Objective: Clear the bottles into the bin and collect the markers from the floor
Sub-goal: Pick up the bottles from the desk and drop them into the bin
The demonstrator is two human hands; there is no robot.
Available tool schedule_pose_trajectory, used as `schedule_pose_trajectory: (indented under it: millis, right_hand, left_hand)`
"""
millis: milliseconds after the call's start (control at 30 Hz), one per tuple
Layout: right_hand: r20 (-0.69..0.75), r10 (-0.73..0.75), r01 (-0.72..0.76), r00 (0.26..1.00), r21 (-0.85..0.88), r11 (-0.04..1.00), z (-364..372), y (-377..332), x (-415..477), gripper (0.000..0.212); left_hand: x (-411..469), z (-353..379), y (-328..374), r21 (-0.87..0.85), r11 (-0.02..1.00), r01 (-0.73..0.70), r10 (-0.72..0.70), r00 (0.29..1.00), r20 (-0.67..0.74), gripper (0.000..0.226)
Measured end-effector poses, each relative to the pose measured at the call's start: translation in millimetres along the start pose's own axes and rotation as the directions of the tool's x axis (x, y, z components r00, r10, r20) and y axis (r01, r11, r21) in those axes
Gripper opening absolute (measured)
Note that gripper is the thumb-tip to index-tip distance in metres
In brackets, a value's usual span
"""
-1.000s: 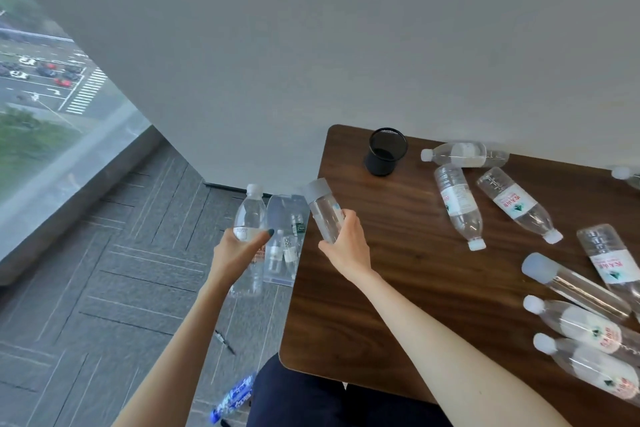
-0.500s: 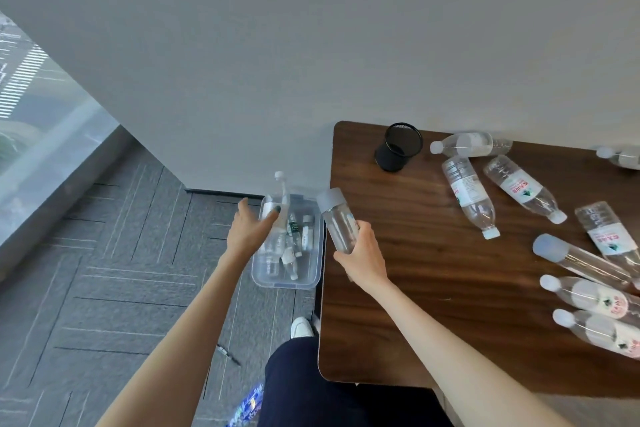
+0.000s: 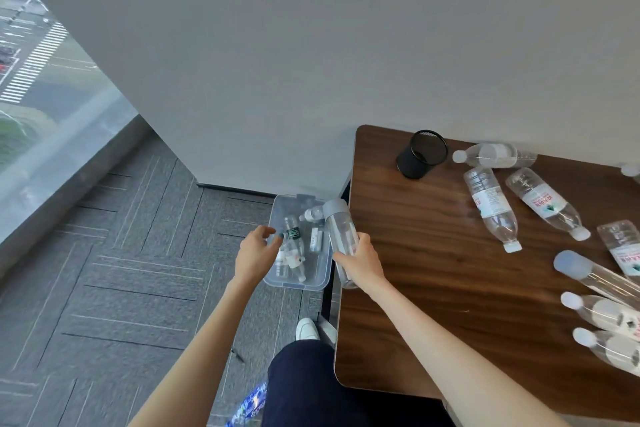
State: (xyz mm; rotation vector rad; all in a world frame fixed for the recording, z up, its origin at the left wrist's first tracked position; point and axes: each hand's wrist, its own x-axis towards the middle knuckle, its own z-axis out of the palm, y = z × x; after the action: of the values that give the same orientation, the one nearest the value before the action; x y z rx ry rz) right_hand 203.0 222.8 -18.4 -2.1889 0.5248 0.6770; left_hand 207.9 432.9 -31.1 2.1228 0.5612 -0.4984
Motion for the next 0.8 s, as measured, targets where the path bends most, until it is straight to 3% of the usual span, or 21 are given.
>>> schedule_pose_trajectory:
  millis: [167,300,400,533,800]
  right_hand:
    - [0.041,0.004,-0.005,0.999,0.025,1.0,11,-23,10,0.064]
    - [-0.017,-0.227,0.215,0.974,-0.25,0.944,11,-43,10,0.082]
    - [-0.017,-0.331,0.309,0.943,-0.319,0.896,11,-41,7,0.065]
    - [-0.053,-0.337,0.308,0.94,-0.292,0.905,6,-29,5,0.035]
    - [-0.098,-0.289,0.27,0.952,-0.168,0.948,-25,2,7,0.023]
  left_hand:
    - [-6,-4,-14,-0.047,0.999,0.007,-0.008,1.0,-0.015,0.035]
    - [-10,-5,-21,-0.045,0.999,0.001,-0.002,1.0,-0.03,0.03]
    - [-12,-3,-23,-0.061,0.998,-0.007,0.006,1.0,-0.021,0.023]
    - [-12,2,-19,-0.071,0.997,-0.036,0.035,0.999,-0.01,0.017]
    - [-9,23,18,-0.112,0.986,-0.127,0.13,0.991,0.025,0.017]
